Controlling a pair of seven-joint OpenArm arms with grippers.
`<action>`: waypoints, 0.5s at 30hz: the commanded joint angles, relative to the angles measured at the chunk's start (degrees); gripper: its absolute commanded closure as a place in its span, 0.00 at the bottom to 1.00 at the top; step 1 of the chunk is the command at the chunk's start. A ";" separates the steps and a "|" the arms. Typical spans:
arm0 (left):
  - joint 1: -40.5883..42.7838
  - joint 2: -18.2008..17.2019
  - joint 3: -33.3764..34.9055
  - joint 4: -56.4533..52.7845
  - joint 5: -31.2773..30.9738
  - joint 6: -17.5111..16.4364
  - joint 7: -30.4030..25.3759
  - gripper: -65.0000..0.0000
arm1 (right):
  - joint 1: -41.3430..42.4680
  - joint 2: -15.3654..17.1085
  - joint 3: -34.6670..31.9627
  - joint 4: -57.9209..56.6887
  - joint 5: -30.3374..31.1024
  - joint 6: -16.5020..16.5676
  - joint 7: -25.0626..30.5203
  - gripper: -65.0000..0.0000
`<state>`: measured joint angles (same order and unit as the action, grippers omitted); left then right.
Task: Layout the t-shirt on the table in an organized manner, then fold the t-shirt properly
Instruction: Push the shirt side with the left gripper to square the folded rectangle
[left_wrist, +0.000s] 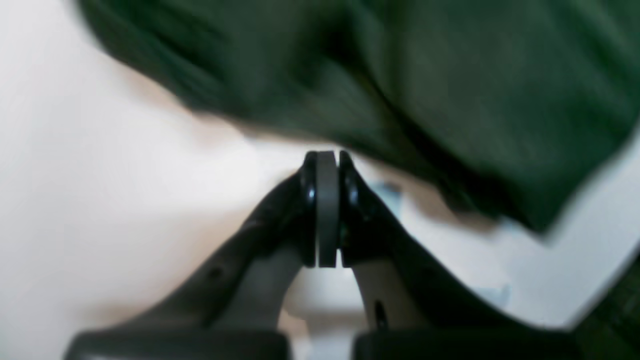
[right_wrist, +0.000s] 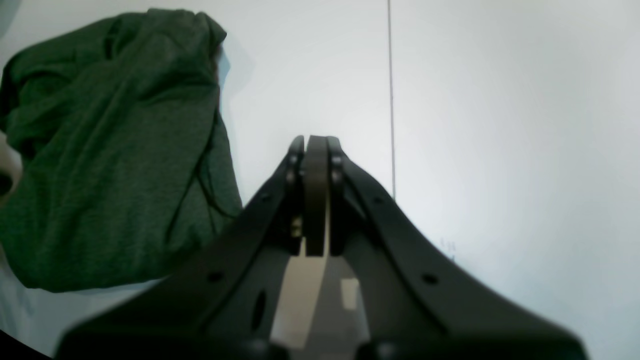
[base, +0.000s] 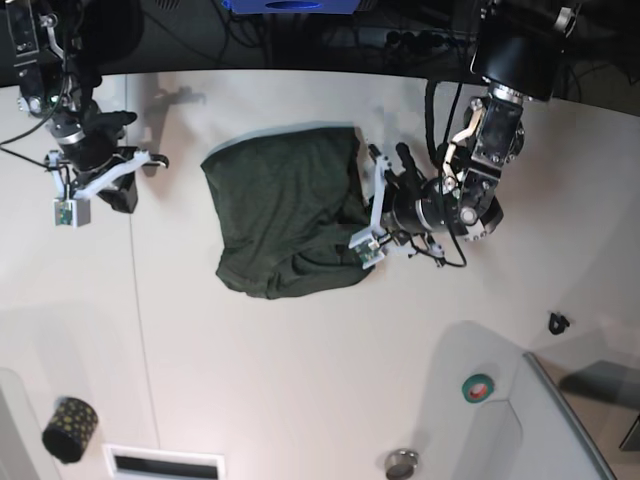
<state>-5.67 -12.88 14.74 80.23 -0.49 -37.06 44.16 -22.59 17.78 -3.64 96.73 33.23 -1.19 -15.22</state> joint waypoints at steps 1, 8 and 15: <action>-2.37 -0.35 -0.28 -1.32 -0.08 0.88 -0.25 1.00 | 0.22 0.55 0.61 0.81 0.22 0.18 1.38 0.99; -9.58 1.32 -0.19 -11.43 -0.08 0.88 -0.34 1.00 | -0.22 0.55 0.78 0.81 0.22 0.18 1.38 0.99; -13.01 3.43 8.07 -16.62 -0.17 0.97 -2.54 1.00 | -0.14 0.55 0.87 0.81 0.22 0.18 1.38 0.99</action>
<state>-17.58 -9.85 22.94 62.76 -0.10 -36.01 42.50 -22.90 17.78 -3.22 96.73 33.23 -1.39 -15.16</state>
